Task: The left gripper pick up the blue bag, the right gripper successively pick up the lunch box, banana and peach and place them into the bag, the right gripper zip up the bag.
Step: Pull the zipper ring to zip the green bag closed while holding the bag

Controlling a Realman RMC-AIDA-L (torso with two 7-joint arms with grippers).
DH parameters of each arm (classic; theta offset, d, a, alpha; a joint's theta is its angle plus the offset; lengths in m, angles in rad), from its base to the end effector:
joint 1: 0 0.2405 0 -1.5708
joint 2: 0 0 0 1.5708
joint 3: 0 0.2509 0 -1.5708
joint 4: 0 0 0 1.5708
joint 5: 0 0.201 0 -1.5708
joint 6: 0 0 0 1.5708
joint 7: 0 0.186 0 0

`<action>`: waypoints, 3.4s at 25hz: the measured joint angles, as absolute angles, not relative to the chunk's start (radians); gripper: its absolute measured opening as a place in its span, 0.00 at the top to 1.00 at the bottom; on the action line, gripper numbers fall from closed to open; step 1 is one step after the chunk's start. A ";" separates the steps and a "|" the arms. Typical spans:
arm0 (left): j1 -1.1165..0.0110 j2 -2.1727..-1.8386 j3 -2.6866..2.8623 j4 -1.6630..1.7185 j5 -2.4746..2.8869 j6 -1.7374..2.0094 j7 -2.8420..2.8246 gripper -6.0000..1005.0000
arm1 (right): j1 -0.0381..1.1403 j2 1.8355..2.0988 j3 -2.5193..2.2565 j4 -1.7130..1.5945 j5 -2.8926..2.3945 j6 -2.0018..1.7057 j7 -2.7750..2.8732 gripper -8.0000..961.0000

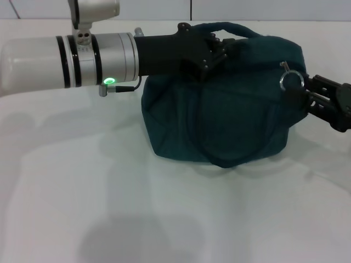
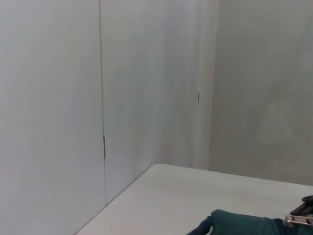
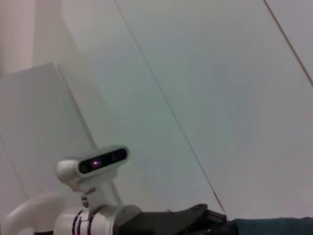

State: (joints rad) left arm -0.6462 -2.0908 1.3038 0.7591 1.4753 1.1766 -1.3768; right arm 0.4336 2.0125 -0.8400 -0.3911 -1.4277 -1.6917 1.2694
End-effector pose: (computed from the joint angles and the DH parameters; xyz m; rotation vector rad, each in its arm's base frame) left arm -0.1154 0.3845 -0.0742 -2.7249 -0.2481 -0.8044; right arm 0.2240 0.3140 -0.0003 -2.4270 0.7079 1.3185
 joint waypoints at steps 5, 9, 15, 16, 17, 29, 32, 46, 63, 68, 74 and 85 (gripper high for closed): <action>-0.646 -2.091 1.304 0.757 1.475 1.177 -1.376 0.93 | 0.432 2.013 -0.839 -0.391 -1.425 -1.694 1.267 0.54; -0.645 -2.091 1.304 0.757 1.475 1.177 -1.376 0.93 | 0.432 2.013 -0.837 -0.391 -1.425 -1.695 1.266 0.66; -0.644 -2.091 1.304 0.757 1.475 1.177 -1.376 0.93 | 0.433 2.013 -0.833 -0.391 -1.425 -1.695 1.266 0.68; -0.644 -2.091 1.304 0.757 1.475 1.177 -1.376 0.93 | 0.433 2.013 -0.833 -0.391 -1.425 -1.695 1.266 0.68; -0.644 -2.091 1.304 0.757 1.475 1.177 -1.376 0.93 | 0.433 2.013 -0.832 -0.391 -1.425 -1.695 1.266 0.68; -0.643 -2.092 1.304 0.758 1.476 1.176 -1.367 0.93 | 0.404 1.996 -0.833 -0.399 -1.415 -1.751 1.269 0.79; -0.643 -2.092 1.304 0.758 1.475 1.176 -1.367 0.93 | 0.407 1.993 -0.838 -0.392 -1.419 -1.732 1.275 0.79; -0.646 -2.094 1.304 0.748 1.449 1.177 -1.355 0.93 | 0.435 2.000 -0.893 -0.394 -1.422 -1.682 1.311 0.78; -0.644 -2.097 1.305 0.747 1.446 1.181 -1.351 0.93 | 0.457 1.999 -0.894 -0.390 -1.420 -1.655 1.359 0.70; -0.644 -2.098 1.305 0.747 1.446 1.183 -1.351 0.93 | 0.467 1.997 -0.901 -0.390 -1.422 -1.670 1.404 0.70; -0.643 -2.098 1.306 0.747 1.446 1.183 -1.351 0.93 | 0.464 1.985 -0.905 -0.390 -1.422 -1.700 1.439 0.70; -0.645 -2.098 1.305 0.747 1.447 1.183 -1.350 0.93 | 0.464 1.975 -0.907 -0.390 -1.423 -1.667 1.497 0.70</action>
